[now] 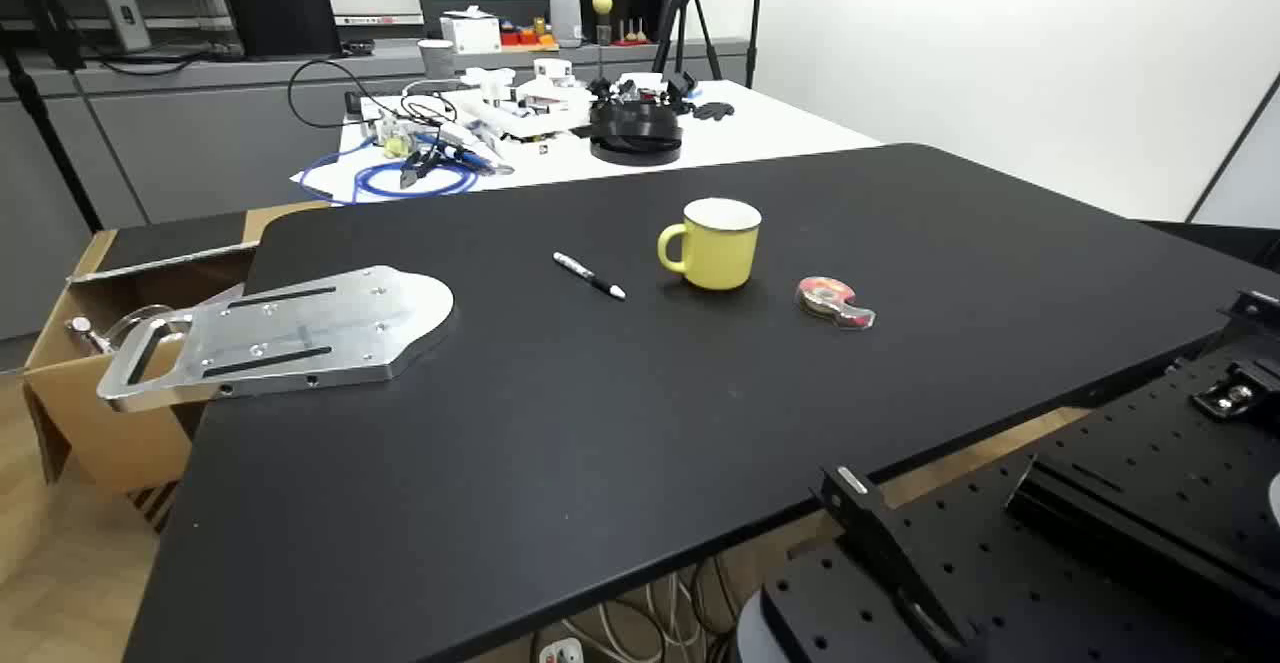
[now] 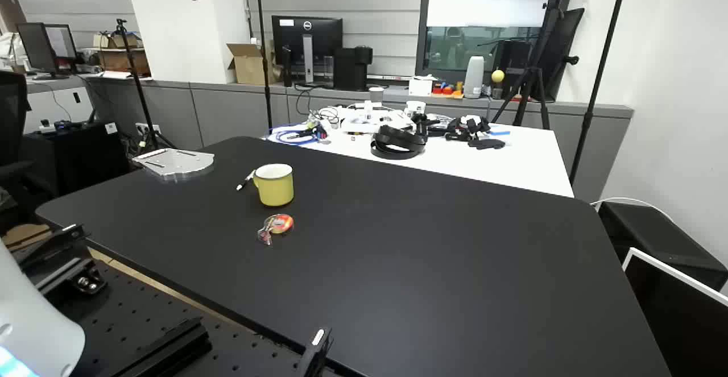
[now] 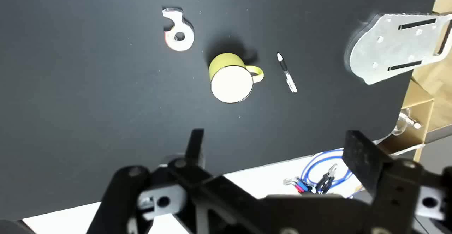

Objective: Pick the pen and put it in the cup

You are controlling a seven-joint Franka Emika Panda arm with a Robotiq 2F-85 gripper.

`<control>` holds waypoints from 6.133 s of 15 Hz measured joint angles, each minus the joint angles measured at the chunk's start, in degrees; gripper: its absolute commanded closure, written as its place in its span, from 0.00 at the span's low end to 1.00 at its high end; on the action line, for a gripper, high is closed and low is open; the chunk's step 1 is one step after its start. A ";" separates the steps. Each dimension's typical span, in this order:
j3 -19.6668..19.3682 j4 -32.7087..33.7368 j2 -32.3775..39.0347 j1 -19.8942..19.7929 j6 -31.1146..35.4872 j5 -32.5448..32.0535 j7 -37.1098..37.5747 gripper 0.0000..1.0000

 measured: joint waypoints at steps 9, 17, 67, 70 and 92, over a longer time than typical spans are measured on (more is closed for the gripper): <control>0.00 0.00 -0.03 0.00 0.00 0.00 0.00 0.00; 0.00 0.01 0.41 0.00 0.05 -0.15 -1.19 0.00; 2.48 41.97 76.13 8.71 21.34 -10.52 -13.93 0.00; 2.41 42.02 77.81 10.02 21.65 -10.56 -13.63 0.00; -4.02 42.03 88.63 17.28 35.50 -15.06 -5.66 0.00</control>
